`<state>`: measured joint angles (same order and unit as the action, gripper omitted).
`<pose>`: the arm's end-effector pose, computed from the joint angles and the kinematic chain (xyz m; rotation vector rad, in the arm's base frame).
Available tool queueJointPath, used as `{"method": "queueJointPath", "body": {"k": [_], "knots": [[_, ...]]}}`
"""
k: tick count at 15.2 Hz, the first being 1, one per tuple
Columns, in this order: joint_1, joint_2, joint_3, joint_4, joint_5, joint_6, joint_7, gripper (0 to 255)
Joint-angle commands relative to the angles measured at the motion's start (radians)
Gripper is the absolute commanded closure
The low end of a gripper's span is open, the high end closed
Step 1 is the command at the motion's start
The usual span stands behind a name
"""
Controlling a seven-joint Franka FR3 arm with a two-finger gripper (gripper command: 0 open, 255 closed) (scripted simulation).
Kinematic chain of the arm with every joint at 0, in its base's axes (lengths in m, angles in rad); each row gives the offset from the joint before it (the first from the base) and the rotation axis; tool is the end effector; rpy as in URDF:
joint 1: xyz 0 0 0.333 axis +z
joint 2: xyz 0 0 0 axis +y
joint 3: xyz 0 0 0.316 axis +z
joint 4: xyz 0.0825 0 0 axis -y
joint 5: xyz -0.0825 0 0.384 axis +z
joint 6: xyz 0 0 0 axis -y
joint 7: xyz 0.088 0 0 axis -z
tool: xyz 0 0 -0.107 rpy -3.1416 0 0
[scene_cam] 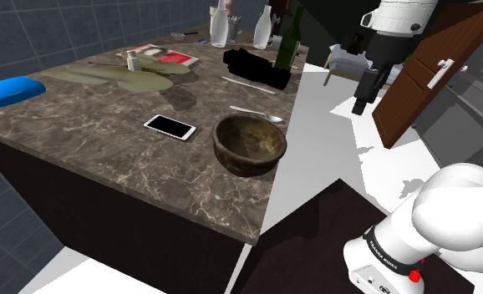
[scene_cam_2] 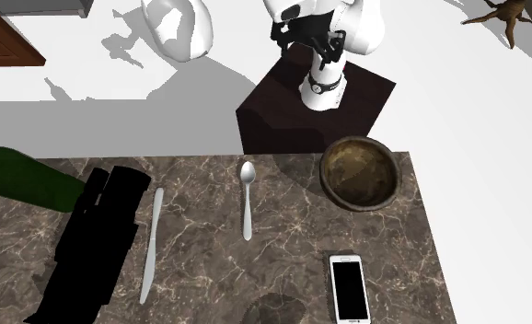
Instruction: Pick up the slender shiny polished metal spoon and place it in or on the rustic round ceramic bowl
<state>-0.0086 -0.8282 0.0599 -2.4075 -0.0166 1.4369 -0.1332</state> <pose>0.2794 0.0173 0.5679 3.0701 0.2476 -0.2255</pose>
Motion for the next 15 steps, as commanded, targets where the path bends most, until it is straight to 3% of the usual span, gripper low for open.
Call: {"method": "queueJointPath", "body": {"k": [1, 8, 15], "knots": [[0.0, 0.0, 0.0, 0.0, 0.0, 0.0, 0.0, 0], [0.022, 0.272, -0.045, 0.087, -0.007, 0.174, -0.117, 0], [0.045, 0.555, -0.07, 0.242, 0.011, 0.288, -0.233, 0]]}}
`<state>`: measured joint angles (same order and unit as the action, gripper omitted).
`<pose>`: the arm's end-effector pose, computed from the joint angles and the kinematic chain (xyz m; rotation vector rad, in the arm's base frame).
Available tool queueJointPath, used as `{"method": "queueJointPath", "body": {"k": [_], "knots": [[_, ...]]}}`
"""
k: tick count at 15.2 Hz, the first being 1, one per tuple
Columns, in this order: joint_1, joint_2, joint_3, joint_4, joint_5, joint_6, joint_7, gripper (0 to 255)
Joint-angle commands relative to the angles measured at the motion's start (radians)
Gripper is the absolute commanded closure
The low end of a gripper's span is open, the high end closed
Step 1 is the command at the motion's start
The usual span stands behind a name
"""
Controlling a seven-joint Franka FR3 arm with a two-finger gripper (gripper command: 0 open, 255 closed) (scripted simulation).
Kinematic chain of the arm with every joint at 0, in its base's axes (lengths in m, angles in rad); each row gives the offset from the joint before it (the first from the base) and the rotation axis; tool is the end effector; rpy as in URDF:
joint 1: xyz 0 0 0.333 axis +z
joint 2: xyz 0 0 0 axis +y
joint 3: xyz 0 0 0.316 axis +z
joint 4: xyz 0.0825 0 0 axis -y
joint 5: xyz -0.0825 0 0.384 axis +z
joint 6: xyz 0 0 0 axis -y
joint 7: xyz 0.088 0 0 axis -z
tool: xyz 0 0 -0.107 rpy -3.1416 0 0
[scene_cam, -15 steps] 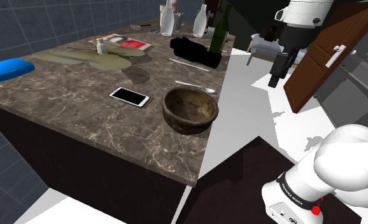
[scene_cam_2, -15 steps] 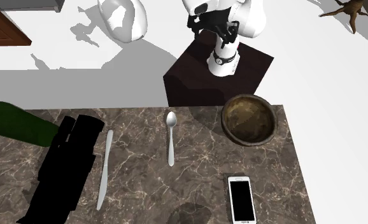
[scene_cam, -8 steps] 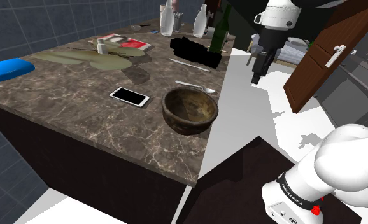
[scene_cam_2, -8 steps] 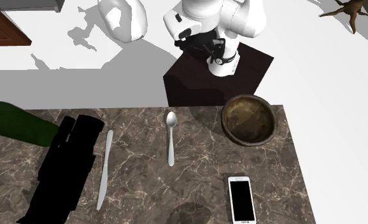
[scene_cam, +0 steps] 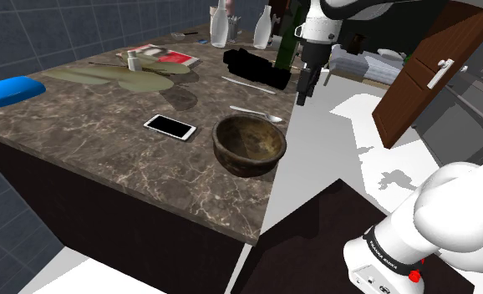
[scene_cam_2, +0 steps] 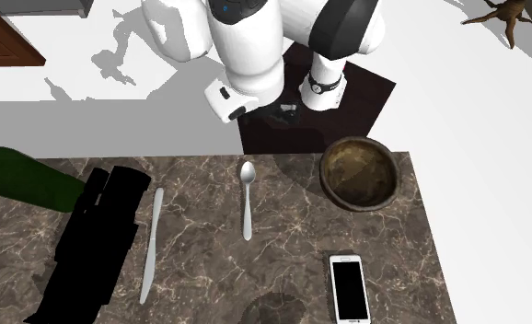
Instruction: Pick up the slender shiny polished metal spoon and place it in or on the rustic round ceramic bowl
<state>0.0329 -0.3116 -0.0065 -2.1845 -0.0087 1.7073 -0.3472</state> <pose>0.4418 0.0106 0.5035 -3.0563 -0.5814 0.2565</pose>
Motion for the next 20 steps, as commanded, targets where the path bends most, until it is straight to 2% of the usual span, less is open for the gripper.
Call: {"method": "queueJointPath", "body": {"k": [1, 7, 13, 14, 20], "knots": [[0.006, 0.079, -0.005, 0.046, 0.007, 0.028, -0.035, 0], [0.02, 0.321, -0.004, 0.237, 0.036, 0.066, -0.129, 0], [0.029, 0.567, 0.013, 0.478, 0.061, 0.054, -0.21, 0], [0.029, 0.582, 0.015, 0.495, 0.062, 0.052, -0.215, 0], [0.031, 0.584, 0.017, 0.416, 0.063, 0.132, -0.216, 0]]}}
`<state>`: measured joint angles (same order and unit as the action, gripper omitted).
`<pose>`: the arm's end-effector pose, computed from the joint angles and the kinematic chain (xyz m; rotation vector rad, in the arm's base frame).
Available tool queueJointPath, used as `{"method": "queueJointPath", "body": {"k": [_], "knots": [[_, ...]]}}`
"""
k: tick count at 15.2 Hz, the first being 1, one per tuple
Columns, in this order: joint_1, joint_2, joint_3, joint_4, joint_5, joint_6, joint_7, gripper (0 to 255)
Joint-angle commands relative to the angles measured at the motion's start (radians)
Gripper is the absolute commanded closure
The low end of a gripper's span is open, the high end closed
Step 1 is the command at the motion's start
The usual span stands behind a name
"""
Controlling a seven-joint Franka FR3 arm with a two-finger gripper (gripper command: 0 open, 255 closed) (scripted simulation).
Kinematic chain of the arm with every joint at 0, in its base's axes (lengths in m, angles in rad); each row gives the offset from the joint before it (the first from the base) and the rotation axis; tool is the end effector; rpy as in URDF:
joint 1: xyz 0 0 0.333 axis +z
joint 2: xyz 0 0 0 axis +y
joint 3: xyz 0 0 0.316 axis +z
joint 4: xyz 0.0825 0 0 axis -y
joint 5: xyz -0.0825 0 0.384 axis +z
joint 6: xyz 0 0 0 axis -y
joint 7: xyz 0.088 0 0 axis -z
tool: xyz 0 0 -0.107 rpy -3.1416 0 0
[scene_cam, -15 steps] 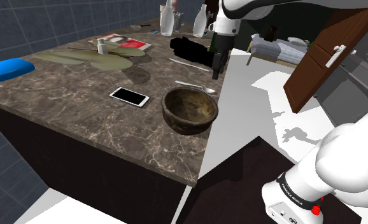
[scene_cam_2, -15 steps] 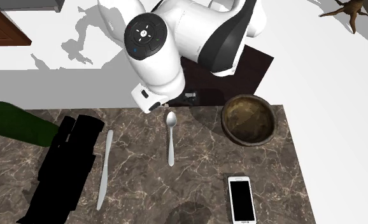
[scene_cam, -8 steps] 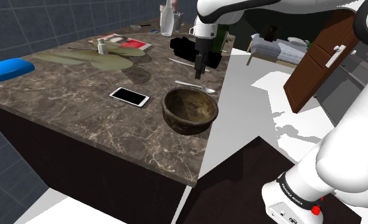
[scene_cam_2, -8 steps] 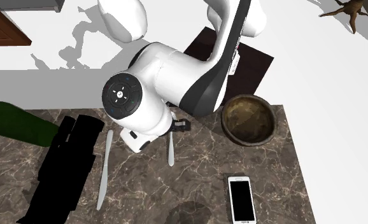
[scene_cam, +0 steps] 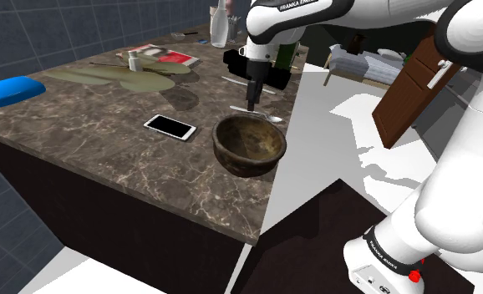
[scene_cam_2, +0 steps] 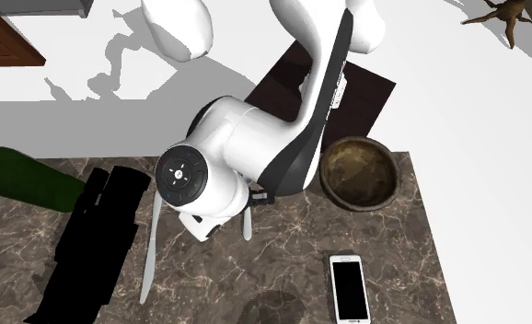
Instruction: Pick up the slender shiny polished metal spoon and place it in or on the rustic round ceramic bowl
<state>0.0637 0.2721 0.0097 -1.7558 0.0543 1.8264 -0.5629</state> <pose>0.6083 0.0488 0.3974 -2.8852 -0.9197 0.2773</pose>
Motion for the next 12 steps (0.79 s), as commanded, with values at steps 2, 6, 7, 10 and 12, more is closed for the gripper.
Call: {"method": "queueJointPath", "body": {"k": [2, 6, 7, 10, 12], "knots": [[0.001, 0.002, 0.001, -0.031, 0.001, 0.033, 0.0, 0], [0.001, 0.002, 0.001, -0.031, 0.001, 0.033, 0.0, 0], [0.001, 0.002, 0.001, -0.031, 0.001, 0.033, 0.0, 0], [0.001, 0.002, 0.001, -0.031, 0.001, 0.033, 0.0, 255], [0.001, 0.002, 0.001, -0.031, 0.001, 0.033, 0.0, 255]]}}
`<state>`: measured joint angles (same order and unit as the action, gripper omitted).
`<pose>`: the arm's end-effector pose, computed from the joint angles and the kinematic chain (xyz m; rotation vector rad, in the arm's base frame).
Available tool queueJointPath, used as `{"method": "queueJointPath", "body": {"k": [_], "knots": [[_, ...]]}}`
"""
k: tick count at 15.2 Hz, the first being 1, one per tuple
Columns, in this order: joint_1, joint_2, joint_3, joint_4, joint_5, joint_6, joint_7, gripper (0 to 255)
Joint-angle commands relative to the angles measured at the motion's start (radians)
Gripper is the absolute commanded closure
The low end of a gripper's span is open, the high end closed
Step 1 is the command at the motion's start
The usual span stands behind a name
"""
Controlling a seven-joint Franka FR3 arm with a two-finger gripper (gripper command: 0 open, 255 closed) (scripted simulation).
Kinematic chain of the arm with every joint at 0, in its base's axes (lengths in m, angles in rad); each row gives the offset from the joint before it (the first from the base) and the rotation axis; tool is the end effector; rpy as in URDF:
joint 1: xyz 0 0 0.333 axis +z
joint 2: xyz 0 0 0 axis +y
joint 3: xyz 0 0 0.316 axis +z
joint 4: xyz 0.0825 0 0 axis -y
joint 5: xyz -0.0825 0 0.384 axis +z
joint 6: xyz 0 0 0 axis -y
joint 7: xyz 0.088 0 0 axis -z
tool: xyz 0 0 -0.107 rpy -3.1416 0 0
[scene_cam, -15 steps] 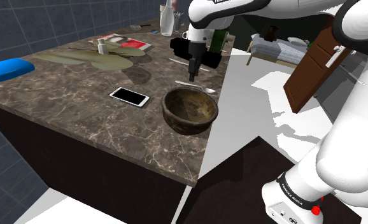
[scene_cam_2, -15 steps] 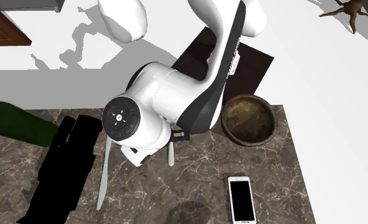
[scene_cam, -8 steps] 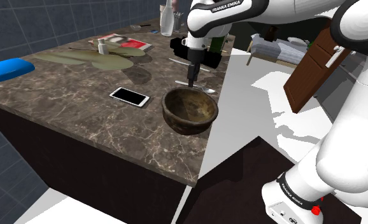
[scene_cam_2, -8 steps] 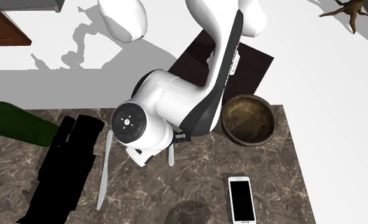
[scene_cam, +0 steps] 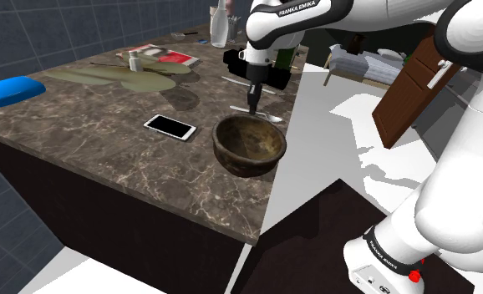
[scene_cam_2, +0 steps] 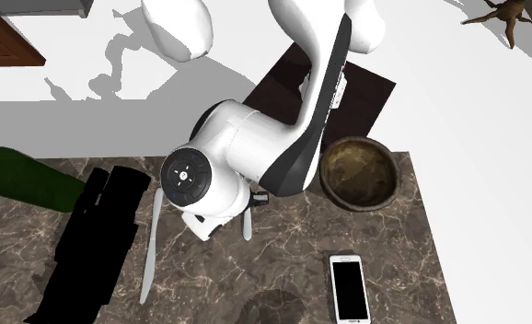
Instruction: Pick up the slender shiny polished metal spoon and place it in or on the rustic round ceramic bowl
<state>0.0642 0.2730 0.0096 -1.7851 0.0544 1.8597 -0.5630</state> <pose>0.6059 0.0487 0.3860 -2.8874 -0.9186 0.2731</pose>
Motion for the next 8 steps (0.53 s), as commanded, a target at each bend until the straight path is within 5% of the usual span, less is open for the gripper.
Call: {"method": "queueJointPath", "body": {"k": [1, 8], "knots": [[0.001, 0.001, 0.001, -0.001, 0.001, -0.001, 0.0, 255], [0.0, -0.004, 0.001, 0.006, 0.0, -0.012, 0.0, 255]]}}
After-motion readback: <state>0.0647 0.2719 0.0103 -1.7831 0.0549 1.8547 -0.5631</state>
